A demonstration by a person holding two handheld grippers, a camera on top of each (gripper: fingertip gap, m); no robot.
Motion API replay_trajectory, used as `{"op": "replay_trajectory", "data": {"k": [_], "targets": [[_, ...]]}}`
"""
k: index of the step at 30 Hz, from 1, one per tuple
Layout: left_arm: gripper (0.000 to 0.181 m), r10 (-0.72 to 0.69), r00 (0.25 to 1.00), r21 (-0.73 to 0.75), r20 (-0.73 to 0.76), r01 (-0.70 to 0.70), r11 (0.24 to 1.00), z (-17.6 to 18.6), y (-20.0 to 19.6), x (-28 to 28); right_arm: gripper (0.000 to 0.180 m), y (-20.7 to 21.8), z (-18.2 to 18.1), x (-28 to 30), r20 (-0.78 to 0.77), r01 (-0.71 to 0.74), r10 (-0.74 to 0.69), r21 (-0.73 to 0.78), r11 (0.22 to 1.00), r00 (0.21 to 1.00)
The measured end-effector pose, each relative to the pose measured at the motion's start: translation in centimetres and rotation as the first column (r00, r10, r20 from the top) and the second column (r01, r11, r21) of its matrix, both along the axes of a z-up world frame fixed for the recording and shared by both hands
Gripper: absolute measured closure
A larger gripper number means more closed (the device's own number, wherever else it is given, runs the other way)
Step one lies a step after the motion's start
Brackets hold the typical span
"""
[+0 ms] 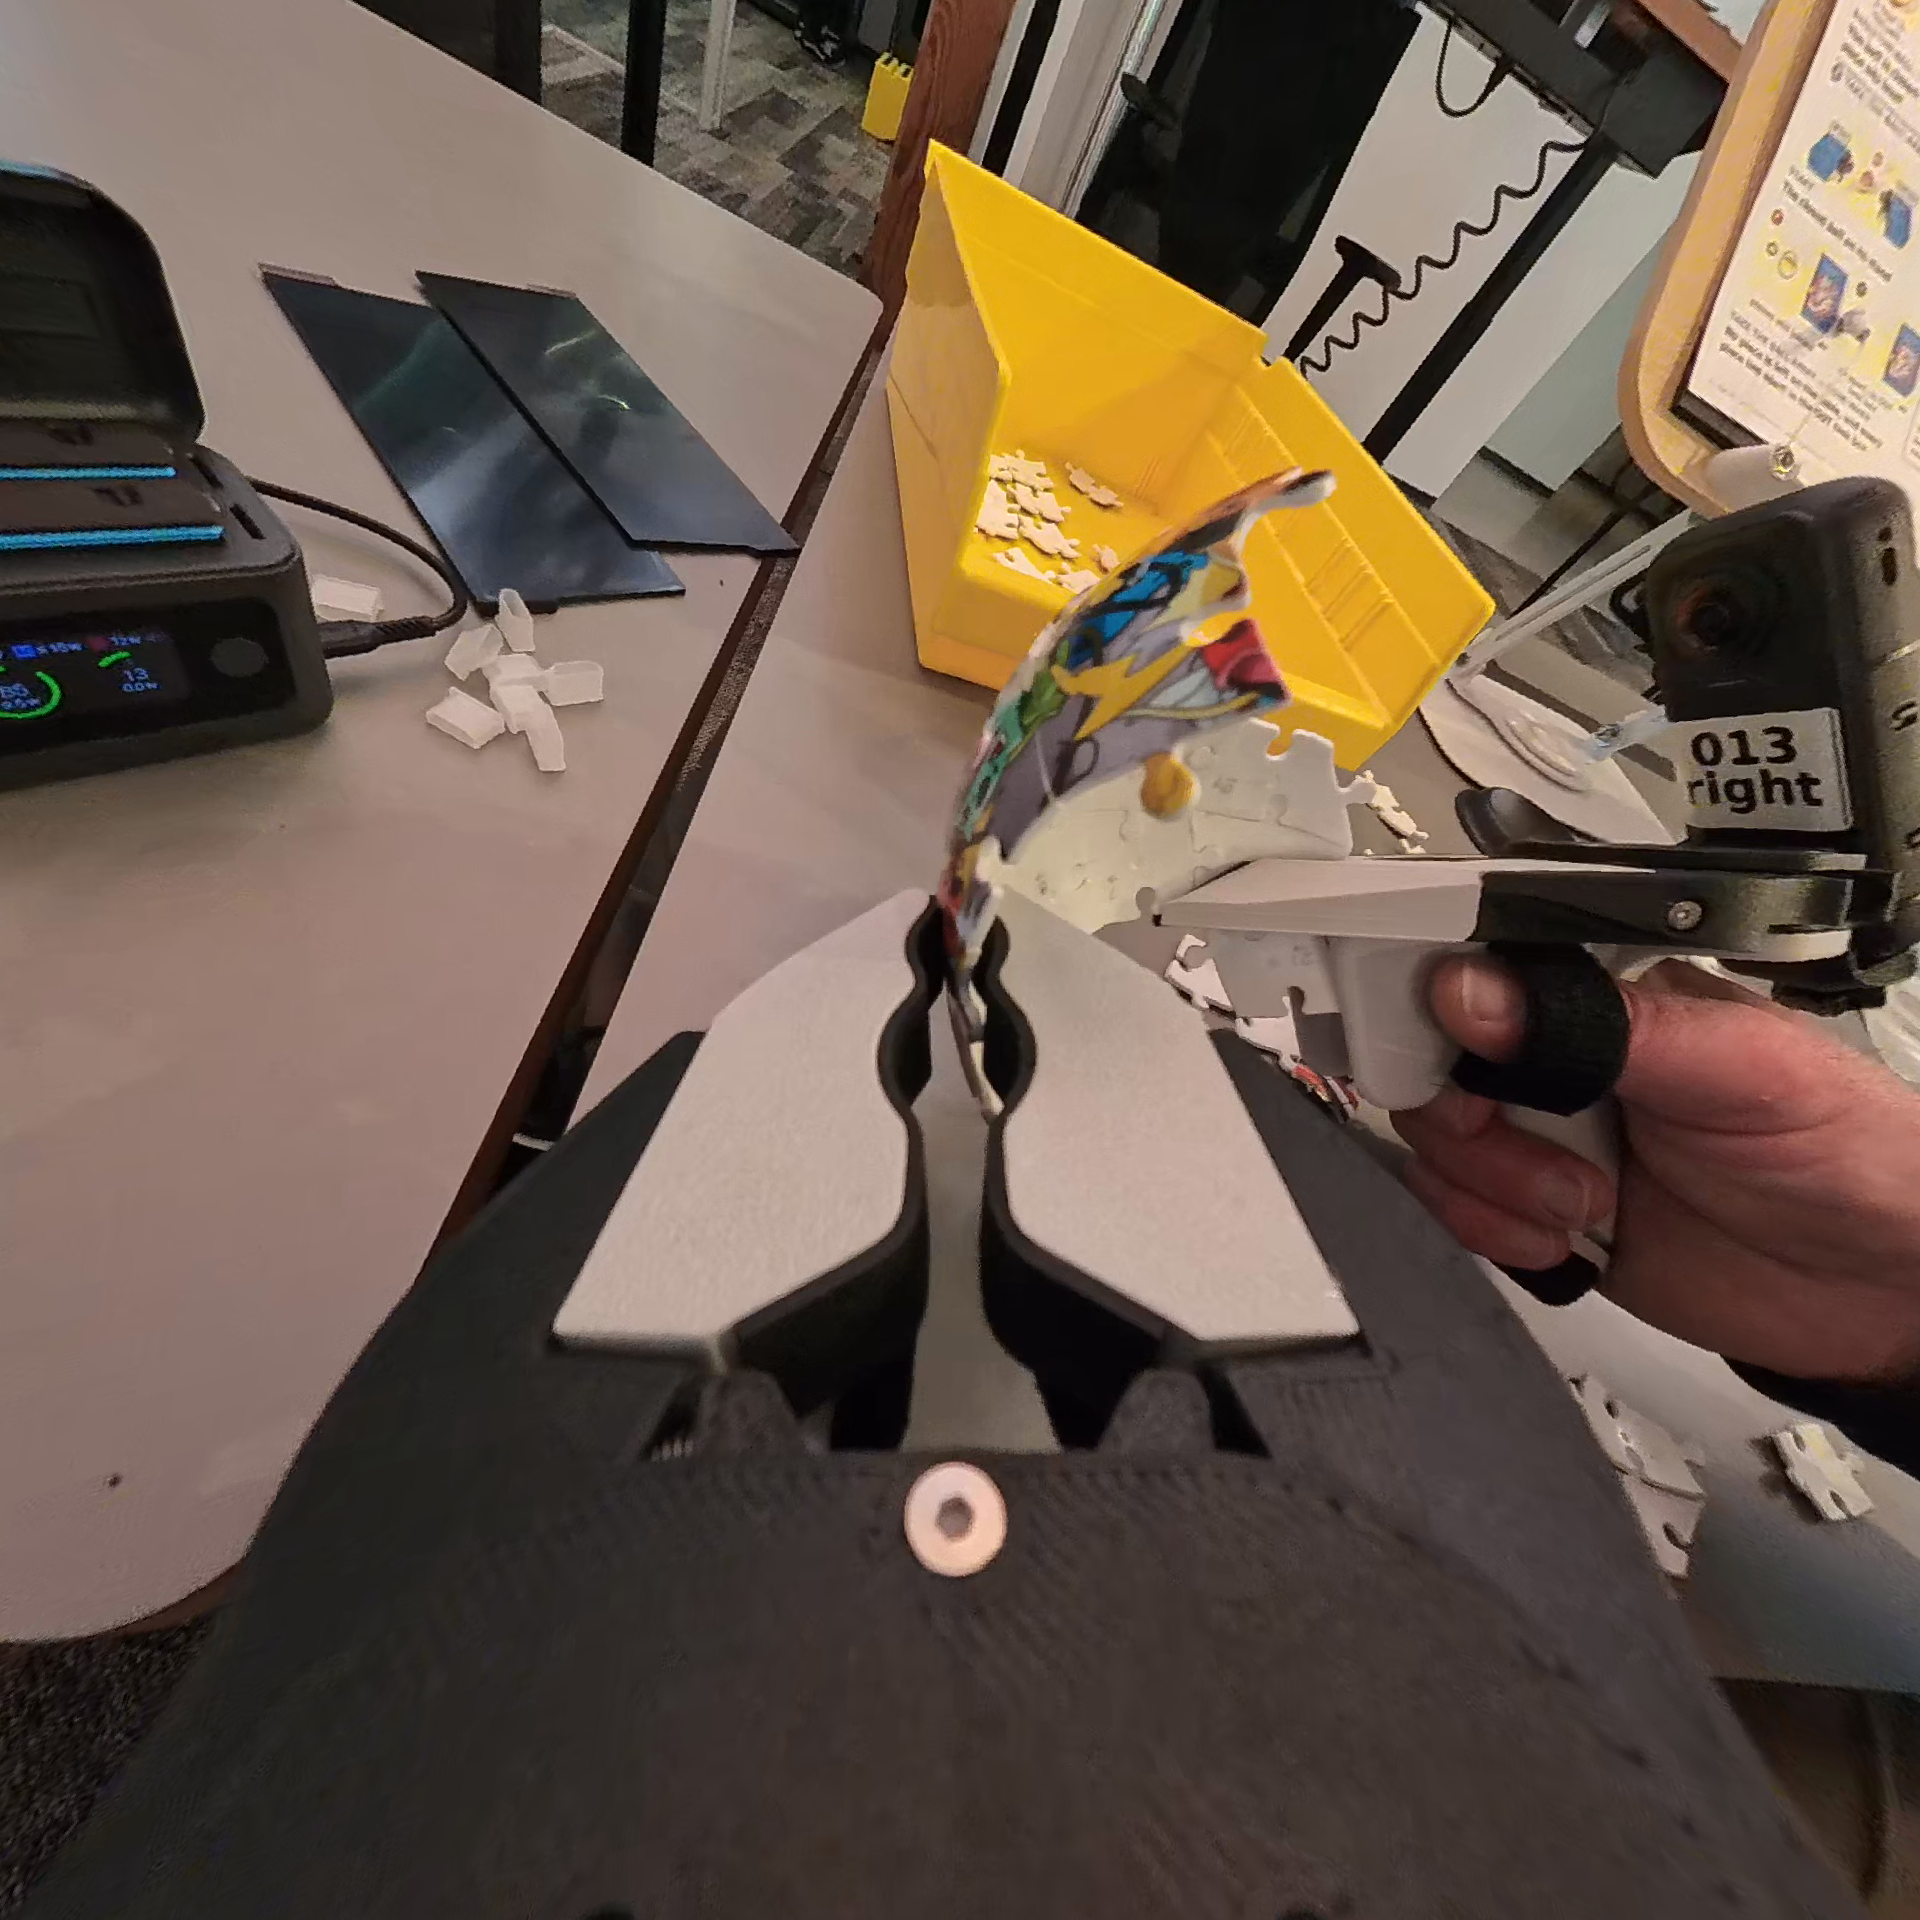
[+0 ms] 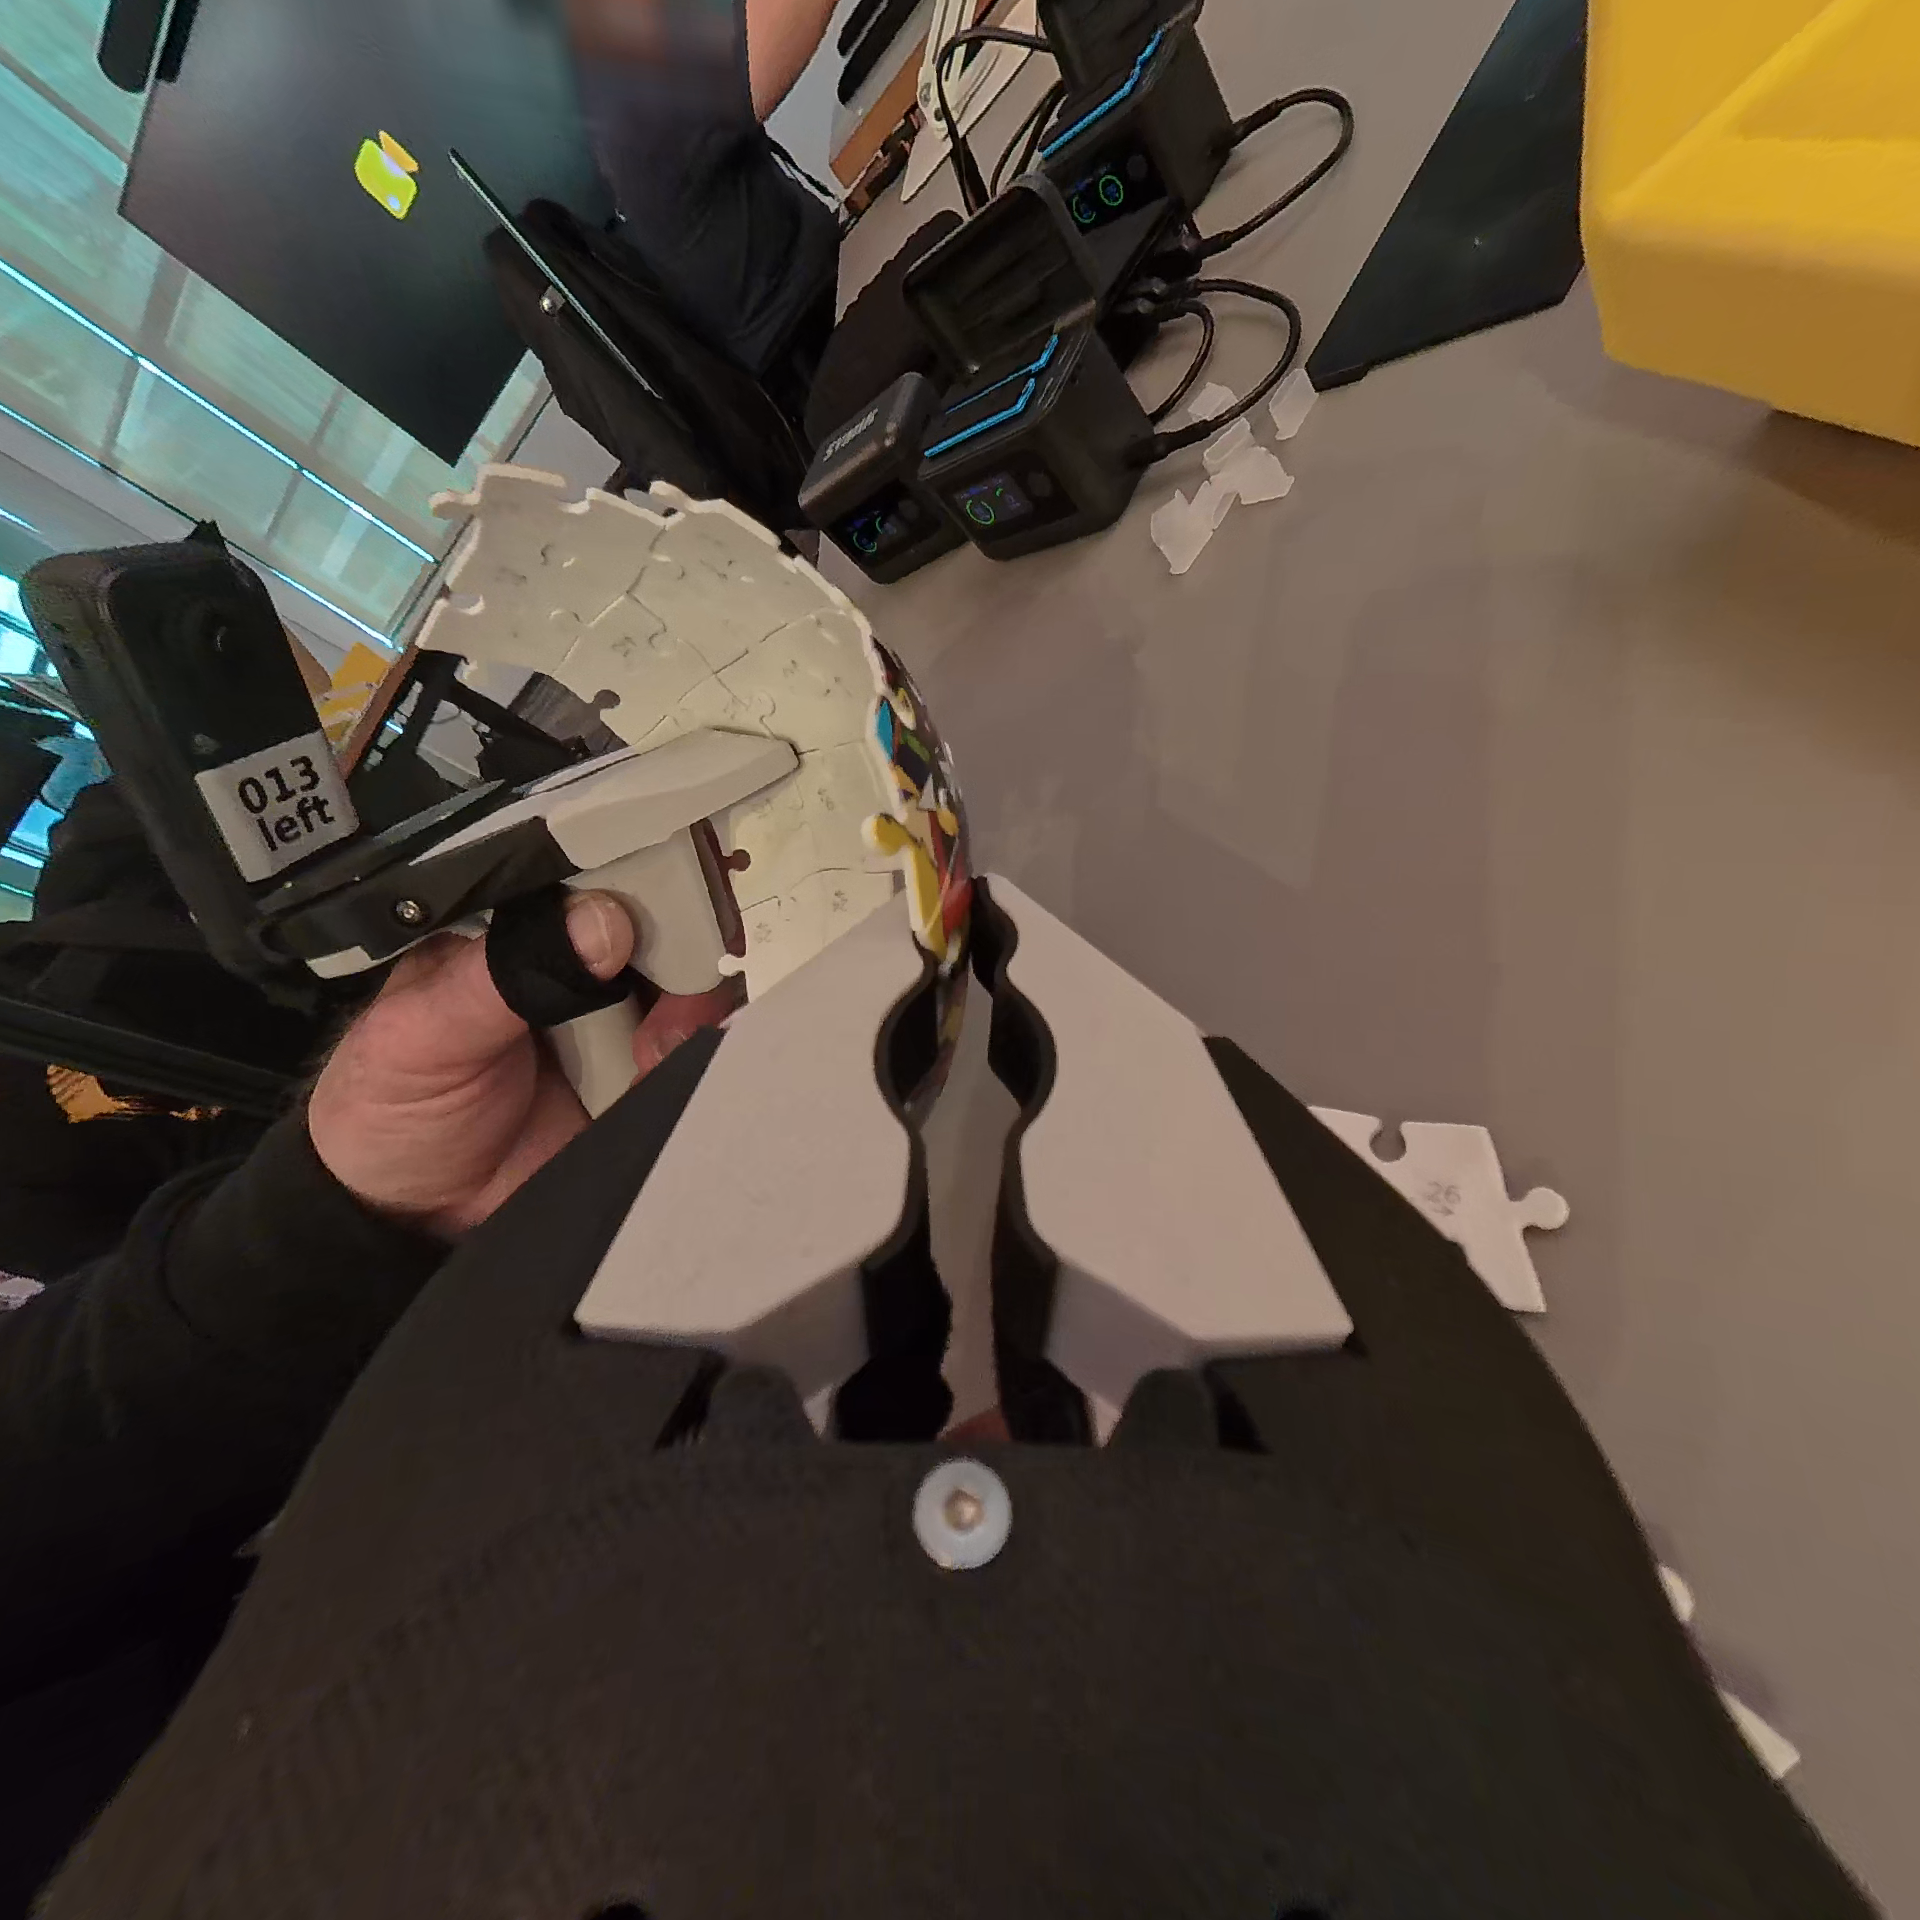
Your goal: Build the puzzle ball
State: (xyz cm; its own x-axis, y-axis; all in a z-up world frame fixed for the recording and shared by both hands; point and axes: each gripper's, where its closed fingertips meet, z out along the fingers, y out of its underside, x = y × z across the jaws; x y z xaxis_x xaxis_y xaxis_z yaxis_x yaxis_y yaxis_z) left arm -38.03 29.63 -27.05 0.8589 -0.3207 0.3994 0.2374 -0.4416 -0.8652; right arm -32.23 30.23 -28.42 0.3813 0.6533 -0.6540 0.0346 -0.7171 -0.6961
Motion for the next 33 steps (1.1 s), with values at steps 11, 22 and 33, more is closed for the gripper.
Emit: {"op": "replay_trajectory", "data": {"k": [11,22,33], "targets": [[0.159,-0.064,0.998,-0.012,-0.008,0.063,0.998,-0.2,-0.2,0.3,0.180,0.0,-1.4,0.5,0.094,-0.048,0.048,-0.008,0.999,0.994],[0.133,-0.134,0.965,-0.022,-0.226,0.133,0.991,0.4,-1.1,-0.2,0.180,0.3,-1.4,0.9,0.212,-0.090,0.081,0.037,0.995,0.974],[0.132,-0.138,0.893,0.010,-0.428,0.157,0.988,2.7,-0.6,-0.7,0.180,0.3,-0.9,0.9,0.362,-0.152,0.090,0.147,0.977,0.928]]}}
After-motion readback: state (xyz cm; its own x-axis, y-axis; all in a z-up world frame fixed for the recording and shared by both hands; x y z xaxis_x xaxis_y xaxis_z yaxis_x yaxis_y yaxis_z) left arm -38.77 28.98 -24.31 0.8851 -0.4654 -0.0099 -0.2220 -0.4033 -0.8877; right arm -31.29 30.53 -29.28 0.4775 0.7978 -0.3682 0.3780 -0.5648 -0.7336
